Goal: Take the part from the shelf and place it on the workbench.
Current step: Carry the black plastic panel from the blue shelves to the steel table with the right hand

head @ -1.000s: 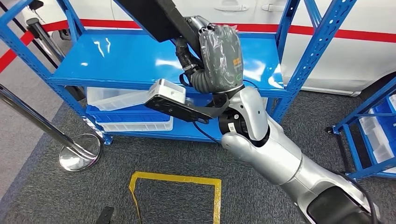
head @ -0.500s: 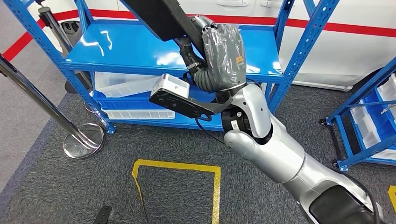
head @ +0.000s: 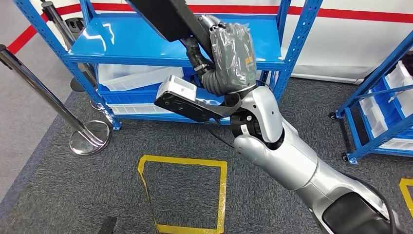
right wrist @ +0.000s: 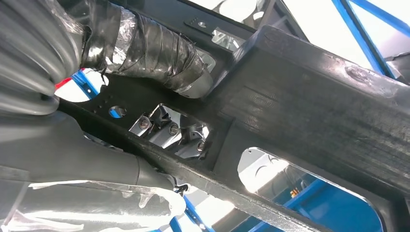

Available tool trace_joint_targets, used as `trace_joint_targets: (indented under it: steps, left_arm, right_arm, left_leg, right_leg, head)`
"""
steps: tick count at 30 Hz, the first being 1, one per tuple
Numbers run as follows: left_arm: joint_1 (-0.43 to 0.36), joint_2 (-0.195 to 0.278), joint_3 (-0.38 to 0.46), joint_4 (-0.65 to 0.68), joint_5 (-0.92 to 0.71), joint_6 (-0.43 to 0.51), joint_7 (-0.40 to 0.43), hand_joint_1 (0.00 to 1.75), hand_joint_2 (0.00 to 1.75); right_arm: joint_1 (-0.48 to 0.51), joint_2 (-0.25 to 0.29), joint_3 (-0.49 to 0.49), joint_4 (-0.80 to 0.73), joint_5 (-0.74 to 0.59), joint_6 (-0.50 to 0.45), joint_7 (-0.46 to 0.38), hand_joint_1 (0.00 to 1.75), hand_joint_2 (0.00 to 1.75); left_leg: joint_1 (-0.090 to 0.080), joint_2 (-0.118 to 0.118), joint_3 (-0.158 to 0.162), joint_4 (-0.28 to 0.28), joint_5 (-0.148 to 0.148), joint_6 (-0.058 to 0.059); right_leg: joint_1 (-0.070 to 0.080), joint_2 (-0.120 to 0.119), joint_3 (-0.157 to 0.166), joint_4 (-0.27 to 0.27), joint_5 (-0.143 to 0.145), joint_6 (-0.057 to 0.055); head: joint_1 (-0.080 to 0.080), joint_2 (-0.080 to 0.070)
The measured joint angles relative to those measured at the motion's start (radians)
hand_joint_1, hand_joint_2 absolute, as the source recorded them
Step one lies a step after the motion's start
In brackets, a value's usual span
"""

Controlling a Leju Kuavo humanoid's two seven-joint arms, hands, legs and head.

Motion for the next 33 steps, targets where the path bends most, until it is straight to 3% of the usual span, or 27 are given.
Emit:
trace_joint_targets:
  steps: [2, 3, 5, 6, 7, 9, 10, 11, 12, 13, 14, 15, 17, 18, 20, 22, 25, 26, 27, 28, 30, 32, 33]
  left_arm:
    - [-0.004, 0.001, 0.0, 0.0, 0.001, 0.0, -0.001, 0.0, 1.75]
    - [-0.005, 0.002, 0.0, 0.0, 0.001, 0.001, -0.002, 0.0, 1.75]
    - [-0.007, 0.002, 0.0, 0.0, 0.004, 0.002, -0.002, 0.0, 1.75]
    - [-0.007, 0.002, -0.001, 0.0, 0.006, 0.003, -0.002, 0.0, 1.75]
    - [-0.006, 0.002, -0.001, 0.0, 0.007, 0.004, -0.002, 0.0, 1.75]
    - [-0.006, 0.002, -0.002, 0.0, 0.009, 0.004, -0.002, 0.0, 1.75]
    - [-0.006, 0.001, -0.002, 0.0, 0.009, 0.004, -0.002, 0.0, 1.75]
    - [-0.006, 0.001, -0.003, 0.0, 0.01, 0.004, -0.002, 0.0, 1.75]
    - [-0.006, 0.001, -0.004, 0.0, 0.01, 0.004, -0.002, 0.0, 1.75]
    - [-0.006, 0.001, -0.004, 0.0, 0.011, 0.004, -0.003, 0.0, 1.75]
    - [-0.006, 0.001, -0.005, 0.0, 0.012, 0.005, -0.003, 0.0, 1.75]
    - [-0.006, 0.001, -0.006, 0.0, 0.012, 0.005, -0.005, 0.0, 1.75]
    - [-0.006, 0.001, -0.007, 0.0, 0.007, 0.009, -0.013, 0.0, 1.75]
    - [-0.005, 0.001, -0.007, 0.0, 0.003, 0.012, -0.017, 0.0, 1.75]
    - [-0.004, 0.002, -0.009, 0.0, -0.003, 0.017, -0.022, 0.0, 1.75]
    - [-0.002, 0.001, -0.011, 0.0, -0.005, 0.024, -0.016, 0.0, 1.75]
    - [0.0, 0.0, -0.014, 0.0, -0.006, 0.04, -0.004, 0.0, 1.75]
    - [0.001, 0.0, -0.015, 0.0, -0.005, 0.045, -0.002, 0.0, 1.75]
    - [0.001, 0.0, -0.015, 0.0, -0.005, 0.05, 0.0, 0.0, 1.75]
    - [0.001, 0.0, -0.015, 0.0, -0.005, 0.056, 0.001, 0.0, 1.75]
    - [0.0, 0.0, -0.015, 0.0, -0.004, 0.069, 0.004, 0.0, 1.75]
    - [-0.001, 0.003, -0.015, 0.0, -0.004, 0.078, 0.005, 0.0, 1.75]
    - [-0.002, 0.004, -0.015, 0.0, -0.003, 0.08, 0.005, 0.0, 1.75]
  right_arm:
    - [-0.001, -0.002, 0.0, -0.001, 0.004, 0.0, 0.005, 1.75, 1.75]
    - [-0.001, -0.003, -0.001, -0.001, 0.006, -0.001, 0.007, 1.75, 1.75]
    - [-0.001, -0.006, -0.001, -0.002, 0.01, -0.001, 0.008, 1.75, 1.75]
    - [-0.001, -0.008, -0.002, -0.002, 0.01, -0.001, 0.009, 1.75, 1.75]
    - [-0.001, -0.011, -0.003, -0.002, 0.011, -0.001, 0.009, 1.75, 1.75]
    - [-0.001, -0.017, -0.006, -0.002, 0.012, -0.001, 0.01, 1.75, 1.75]
    - [-0.001, -0.019, -0.007, -0.002, 0.012, -0.001, 0.011, 1.75, 1.75]
    - [-0.001, -0.021, -0.007, -0.002, 0.012, -0.001, 0.011, 1.75, 1.75]
    - [0.0, -0.023, -0.007, -0.001, 0.013, 0.0, 0.013, 1.75, 1.75]
    - [0.0, -0.024, -0.007, -0.001, 0.013, 0.0, 0.014, 1.75, 1.75]
    - [0.0, -0.025, -0.007, -0.001, 0.014, -0.001, 0.016, 1.75, 1.75]
    - [-0.001, -0.025, -0.007, -0.001, 0.015, -0.001, 0.018, 1.75, 1.75]
    - [-0.002, -0.025, -0.008, -0.002, 0.016, -0.001, 0.02, 1.75, 1.75]
    - [-0.002, -0.025, -0.008, -0.002, 0.016, -0.001, 0.02, 1.75, 1.75]
    - [-0.002, -0.026, -0.008, -0.003, 0.018, 0.0, 0.022, 1.75, 1.75]
    - [-0.002, -0.028, -0.008, -0.003, 0.024, 0.004, 0.024, 1.75, 1.75]
    - [0.0, -0.029, -0.008, -0.003, 0.027, 0.015, 0.027, 1.75, 1.75]
    - [0.002, -0.029, -0.008, -0.003, 0.023, 0.019, 0.027, 1.75, 1.75]
    - [0.004, -0.029, -0.008, -0.003, 0.018, 0.022, 0.027, 1.75, 1.75]
    - [0.006, -0.03, -0.008, -0.003, 0.015, 0.025, 0.027, 1.75, 1.75]
    - [0.008, -0.031, -0.008, -0.003, 0.016, 0.031, 0.027, 1.75, 1.75]
    - [0.006, -0.031, -0.008, -0.004, 0.023, 0.035, 0.027, 1.75, 1.75]
    - [0.005, -0.031, -0.008, -0.004, 0.026, 0.036, 0.027, 1.75, 1.75]
  left_leg:
    - [-0.008, -0.002, 0.092, -0.136, -0.022, 0.01]
    - [-0.012, -0.002, 0.111, -0.172, -0.032, 0.014]
    - [-0.013, 0.001, 0.103, -0.19, -0.013, 0.022]
    - [-0.01, 0.003, 0.097, -0.198, 0.002, 0.027]
    - [-0.007, 0.006, 0.087, -0.204, 0.019, 0.034]
    - [-0.006, 0.009, 0.059, -0.205, 0.046, 0.043]
    - [-0.006, 0.01, 0.041, -0.201, 0.057, 0.044]
    - [-0.006, 0.01, 0.022, -0.196, 0.068, 0.044]
    - [-0.006, 0.01, 0.003, -0.191, 0.078, 0.043]
    - [-0.006, 0.01, -0.016, -0.184, 0.088, 0.041]
    - [-0.006, 0.01, -0.033, -0.177, 0.094, 0.038]
    - [-0.006, 0.009, -0.048, -0.169, 0.1, 0.034]
    - [-0.008, 0.008, -0.068, -0.156, 0.11, 0.024]
    - [-0.008, 0.008, -0.074, -0.155, 0.116, 0.018]
    - [-0.005, 0.007, -0.081, -0.154, 0.128, 0.006]
    - [-0.001, 0.006, -0.1, -0.119, 0.096, -0.005]
    - [0.004, 0.005, -0.153, 0.042, -0.017, -0.019]
    - [0.004, 0.005, -0.164, 0.088, -0.03, -0.021]
    - [0.004, 0.005, -0.161, 0.105, -0.023, -0.022]
    - [0.004, 0.005, -0.141, 0.088, -0.002, -0.021]
    - [0.004, 0.005, -0.057, -0.035, 0.043, -0.015]
    - [-0.004, 0.007, 0.01, -0.145, 0.05, -0.004]
    - [-0.009, 0.007, 0.019, -0.164, 0.043, 0.001]
  right_leg:
    - [0.0, -0.001, -0.008, -0.003, 0.02, 0.009]
    - [-0.001, -0.002, -0.009, -0.009, 0.032, 0.015]
    - [-0.003, -0.002, -0.011, -0.022, 0.049, 0.028]
    - [-0.002, -0.001, -0.016, -0.018, 0.035, 0.033]
    - [-0.002, 0.0, -0.025, 0.005, 0.001, 0.037]
    - [-0.002, 0.0, -0.048, 0.106, -0.105, 0.043]
    - [-0.002, 0.0, -0.059, 0.172, -0.141, 0.045]
    - [-0.002, 0.0, -0.062, 0.226, -0.151, 0.046]
    - [-0.003, 0.0, -0.055, 0.256, -0.138, 0.047]
    - [-0.003, 0.0, -0.033, 0.254, -0.111, 0.047]
    - [-0.003, 0.0, 0.006, 0.218, -0.086, 0.046]
    - [-0.002, 0.0, 0.055, 0.158, -0.083, 0.044]
    - [0.001, 0.0, 0.138, 0.034, -0.113, 0.037]
    - [0.005, 0.001, 0.157, -0.002, -0.13, 0.032]
    - [0.005, 0.0, 0.156, -0.021, -0.124, 0.02]
    - [0.001, -0.001, 0.148, -0.028, -0.106, 0.005]
    - [0.0, -0.002, 0.127, -0.03, -0.087, -0.004]
    - [0.0, -0.002, 0.119, -0.029, -0.082, -0.004]
    - [0.0, -0.002, 0.113, -0.028, -0.078, -0.003]
    - [0.0, -0.002, 0.107, -0.026, -0.075, -0.002]
    - [0.001, -0.003, 0.101, -0.023, -0.072, 0.001]
    - [0.002, -0.006, 0.098, -0.023, -0.068, 0.008]
    - [0.002, -0.009, 0.096, -0.024, -0.065, 0.013]
  head:
    - [0.001, 0.0]
    - [0.0, 0.0]
    - [0.0, 0.0]
    - [0.001, 0.0]
    - [0.003, 0.0]
    - [0.008, 0.0]
    - [0.008, 0.0]
    - [0.009, 0.0]
    - [0.009, 0.0]
    - [0.01, 0.0]
    - [0.01, 0.0]
    - [0.011, 0.0]
    - [0.012, 0.0]
    - [0.013, 0.0]
    - [0.014, 0.0]
    - [0.012, 0.0]
    - [0.01, 0.0]
    - [0.01, 0.0]
    - [0.01, 0.0]
    - [0.01, 0.0]
    - [0.01, 0.0]
    - [0.01, 0.0]
    - [0.011, 0.0]
